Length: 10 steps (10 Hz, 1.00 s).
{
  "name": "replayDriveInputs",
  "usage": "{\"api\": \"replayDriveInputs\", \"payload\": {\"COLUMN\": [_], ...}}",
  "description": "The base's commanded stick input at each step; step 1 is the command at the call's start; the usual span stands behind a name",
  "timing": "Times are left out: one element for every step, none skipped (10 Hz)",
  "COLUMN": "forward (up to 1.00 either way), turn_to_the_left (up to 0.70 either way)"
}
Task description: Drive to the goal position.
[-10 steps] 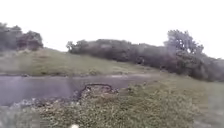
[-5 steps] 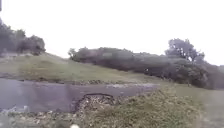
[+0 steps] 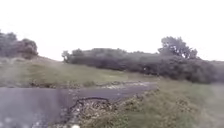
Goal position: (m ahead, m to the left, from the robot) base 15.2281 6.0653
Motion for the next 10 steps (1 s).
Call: {"api": "replayDriveInputs", "payload": {"forward": [0.50,0.50,0.50,0.06,0.00,0.00,0.00,0.00,0.00,0.00], "turn_to_the_left": [-0.25,0.00,0.00,0.00,0.00,0.00,0.00,0.00,0.00,0.00]}}
